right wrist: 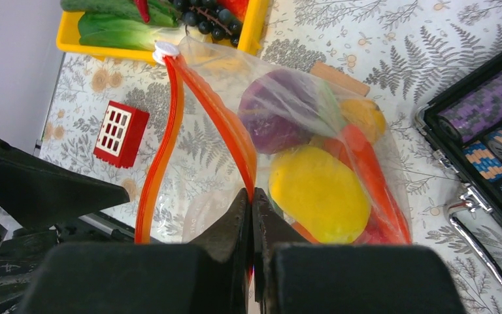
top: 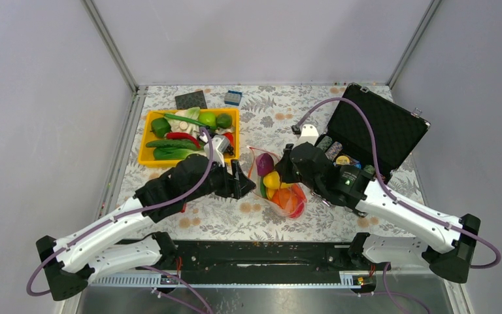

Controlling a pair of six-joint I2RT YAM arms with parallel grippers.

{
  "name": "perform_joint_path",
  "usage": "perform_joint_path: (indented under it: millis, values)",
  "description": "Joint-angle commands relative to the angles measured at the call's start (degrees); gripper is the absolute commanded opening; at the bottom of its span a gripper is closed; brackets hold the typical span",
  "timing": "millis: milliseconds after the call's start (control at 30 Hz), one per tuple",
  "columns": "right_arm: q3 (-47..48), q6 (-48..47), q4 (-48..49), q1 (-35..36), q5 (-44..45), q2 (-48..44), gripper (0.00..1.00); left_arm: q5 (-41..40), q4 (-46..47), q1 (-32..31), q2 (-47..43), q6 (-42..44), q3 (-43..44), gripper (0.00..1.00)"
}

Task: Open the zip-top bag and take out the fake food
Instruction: Open the zipper of the food storage bag at the center of the board, then pick up the fake fruit from the zipper food storage bag.

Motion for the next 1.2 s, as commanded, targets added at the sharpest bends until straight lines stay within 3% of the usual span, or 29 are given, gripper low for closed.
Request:
perform_joint_path:
  millis: [0, 100, 233, 367, 567, 767, 1167]
  values:
    - [1.7, 0.5, 3.2, 0.4, -2.3, 1.1, 0.0, 0.9, 3.1, -0.3, -0.8, -1.0, -0.2, 0.67]
    - [1.8, 0.6, 3.3, 0.4, -2.8, 1.3, 0.0, 0.8, 3.4, -0.3, 0.5, -1.9, -1.3, 0.61]
    - [1.6, 0.4, 3.5, 0.4, -3.0, 1.1, 0.0, -0.9, 4.3, -0.4, 1.4, -3.1, -2.8, 0.38]
    - [1.5, -0.4, 3.6, 0.5, -3.4, 0.7, 0.0, -1.1, 6.1, -0.4, 2.3, -4.2, -3.5, 0.28]
    - [0.9, -2.3, 2.8, 0.5, -0.2, -3.1, 0.0, -0.9, 6.3, -0.4, 4.2, -4.2, -1.8, 0.0]
    - [1.9, -5.1, -0.1, 0.5, 5.0, -8.3, 0.0, -0.7, 6.4, -0.4, 6.7, -1.9, 1.1, 0.0]
    - [3.3, -5.0, -3.5, 0.5, 2.2, -6.8, 0.0, -1.6, 6.0, -0.3, 9.6, -0.4, 2.5, 0.0]
